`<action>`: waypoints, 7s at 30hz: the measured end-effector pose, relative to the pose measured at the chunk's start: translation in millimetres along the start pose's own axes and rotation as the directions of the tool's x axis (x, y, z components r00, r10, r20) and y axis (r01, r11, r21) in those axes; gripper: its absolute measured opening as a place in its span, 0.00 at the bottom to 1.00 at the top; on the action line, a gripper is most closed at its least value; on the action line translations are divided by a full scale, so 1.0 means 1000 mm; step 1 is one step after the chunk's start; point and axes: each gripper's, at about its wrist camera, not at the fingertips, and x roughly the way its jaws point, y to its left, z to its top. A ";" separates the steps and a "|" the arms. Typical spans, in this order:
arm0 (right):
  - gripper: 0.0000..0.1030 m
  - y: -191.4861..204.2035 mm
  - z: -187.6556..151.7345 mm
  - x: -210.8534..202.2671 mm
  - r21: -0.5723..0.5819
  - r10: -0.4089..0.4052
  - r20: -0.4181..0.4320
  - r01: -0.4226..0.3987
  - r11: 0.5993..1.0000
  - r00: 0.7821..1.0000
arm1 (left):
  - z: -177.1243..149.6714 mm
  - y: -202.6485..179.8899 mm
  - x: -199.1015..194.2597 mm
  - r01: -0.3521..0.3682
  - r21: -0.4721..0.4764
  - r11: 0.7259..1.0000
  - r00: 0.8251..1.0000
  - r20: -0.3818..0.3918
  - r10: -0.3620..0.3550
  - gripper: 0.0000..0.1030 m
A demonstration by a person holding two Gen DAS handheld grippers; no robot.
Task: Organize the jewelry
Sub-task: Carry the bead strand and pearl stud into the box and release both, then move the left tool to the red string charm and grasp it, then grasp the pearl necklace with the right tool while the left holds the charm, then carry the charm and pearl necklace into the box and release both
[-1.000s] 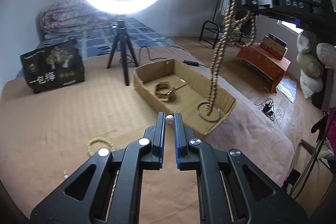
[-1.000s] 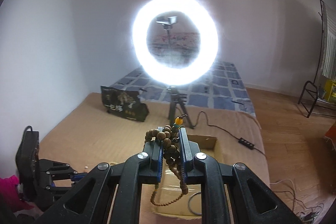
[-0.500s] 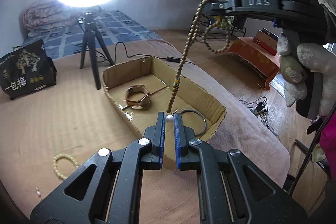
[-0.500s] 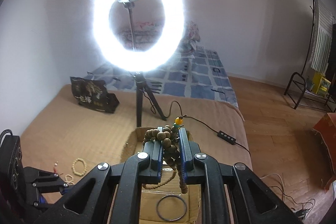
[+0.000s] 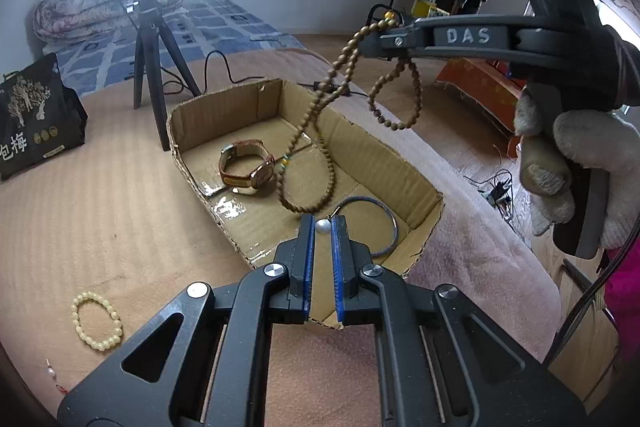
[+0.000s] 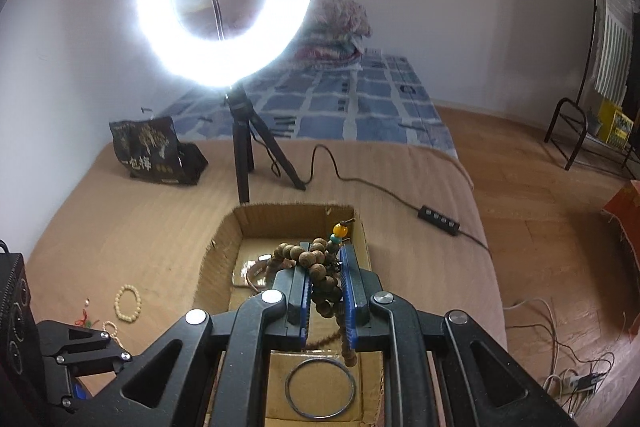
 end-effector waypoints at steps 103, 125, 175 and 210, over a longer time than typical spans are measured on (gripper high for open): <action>0.74 0.263 -0.157 0.070 -0.292 0.252 -0.299 -0.339 0.894 0.921 | -0.168 0.189 -0.083 -0.339 -0.270 0.901 0.938 -0.167 0.303 0.23; 0.07 0.272 -0.147 0.083 -0.310 0.242 -0.274 -0.323 0.894 0.931 | -0.176 0.198 -0.095 -0.319 -0.299 0.899 0.947 -0.139 0.290 0.05; 0.05 0.088 -0.072 -0.100 -0.030 0.196 0.101 -0.194 0.981 0.975 | -0.078 0.089 -0.142 -0.165 -0.157 0.974 0.981 0.079 0.179 0.04; 0.05 -0.003 -0.089 -0.034 0.098 0.058 0.036 -0.061 0.993 0.998 | -0.005 -0.002 -0.008 -0.039 -0.011 0.999 0.999 -0.025 0.038 0.04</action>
